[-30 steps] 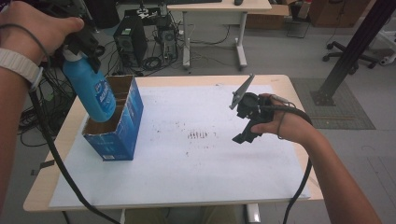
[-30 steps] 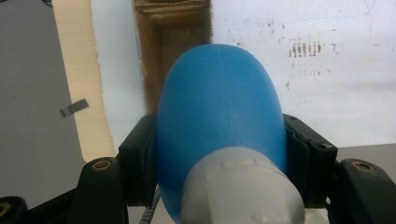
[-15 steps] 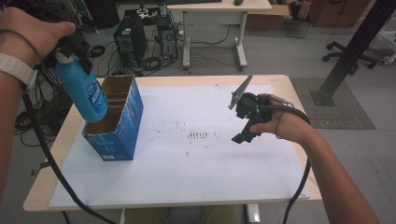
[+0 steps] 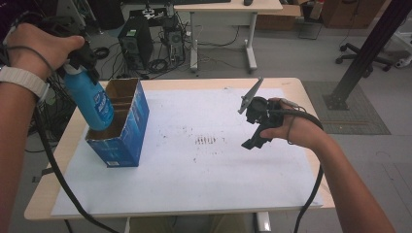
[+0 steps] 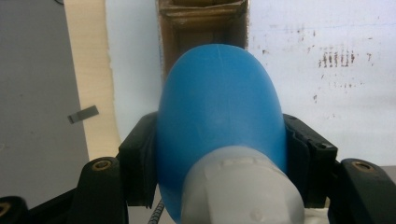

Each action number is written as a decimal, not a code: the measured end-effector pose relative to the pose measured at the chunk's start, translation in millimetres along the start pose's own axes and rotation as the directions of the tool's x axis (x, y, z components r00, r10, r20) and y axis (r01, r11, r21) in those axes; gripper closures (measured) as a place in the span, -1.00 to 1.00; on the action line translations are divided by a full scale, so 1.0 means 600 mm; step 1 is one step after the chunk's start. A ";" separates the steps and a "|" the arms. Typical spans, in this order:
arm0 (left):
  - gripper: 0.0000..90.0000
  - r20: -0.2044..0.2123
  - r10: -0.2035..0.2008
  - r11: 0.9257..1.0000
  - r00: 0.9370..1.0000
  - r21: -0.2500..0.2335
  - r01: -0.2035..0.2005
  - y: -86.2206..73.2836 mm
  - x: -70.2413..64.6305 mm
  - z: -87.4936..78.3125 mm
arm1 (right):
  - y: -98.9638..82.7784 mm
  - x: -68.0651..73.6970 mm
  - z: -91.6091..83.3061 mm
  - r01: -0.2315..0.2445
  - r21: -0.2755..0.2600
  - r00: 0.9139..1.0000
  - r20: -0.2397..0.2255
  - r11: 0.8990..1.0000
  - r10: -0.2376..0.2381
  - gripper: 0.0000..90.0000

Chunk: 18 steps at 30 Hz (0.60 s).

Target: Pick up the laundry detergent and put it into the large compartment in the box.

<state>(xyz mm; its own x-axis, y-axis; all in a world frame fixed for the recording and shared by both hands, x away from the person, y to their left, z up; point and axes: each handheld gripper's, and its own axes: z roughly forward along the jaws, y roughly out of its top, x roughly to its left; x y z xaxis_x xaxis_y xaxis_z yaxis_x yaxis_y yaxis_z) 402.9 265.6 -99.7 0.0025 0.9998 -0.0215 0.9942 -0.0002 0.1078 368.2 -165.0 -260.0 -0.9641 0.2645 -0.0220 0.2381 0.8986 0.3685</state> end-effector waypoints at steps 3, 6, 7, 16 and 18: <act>-0.16 0.003 -0.005 1.000 1.000 0.003 0.005 0.002 0.002 0.010 | -0.001 -0.001 0.001 0.000 0.000 1.000 -0.002 1.000 0.000 -0.75; -0.16 0.002 -0.007 1.000 1.000 -0.004 0.007 0.005 0.003 0.017 | -0.002 -0.001 0.003 -0.001 0.001 1.000 -0.004 1.000 0.001 -0.75; -0.16 0.000 -0.006 1.000 1.000 -0.003 0.006 0.006 0.002 0.018 | -0.003 -0.002 0.003 -0.003 0.002 1.000 -0.002 1.000 0.003 -0.75; -0.16 -0.003 0.004 1.000 1.000 -0.009 -0.004 0.014 -0.003 0.044 | -0.007 -0.004 0.004 -0.009 0.001 1.000 -0.003 1.000 0.009 -0.75; -0.16 -0.002 0.005 1.000 1.000 -0.005 -0.005 0.016 -0.003 0.053 | -0.008 -0.004 0.004 -0.010 0.001 1.000 -0.003 1.000 0.010 -0.75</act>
<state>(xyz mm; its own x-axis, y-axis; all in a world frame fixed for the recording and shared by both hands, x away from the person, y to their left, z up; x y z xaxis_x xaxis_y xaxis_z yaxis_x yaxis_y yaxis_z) 415.6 263.0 -130.0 0.0068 0.9998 -0.0190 0.9936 -0.0046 0.1132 369.6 -169.0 -264.1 -0.9621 0.2724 -0.0156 0.2479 0.8964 0.3675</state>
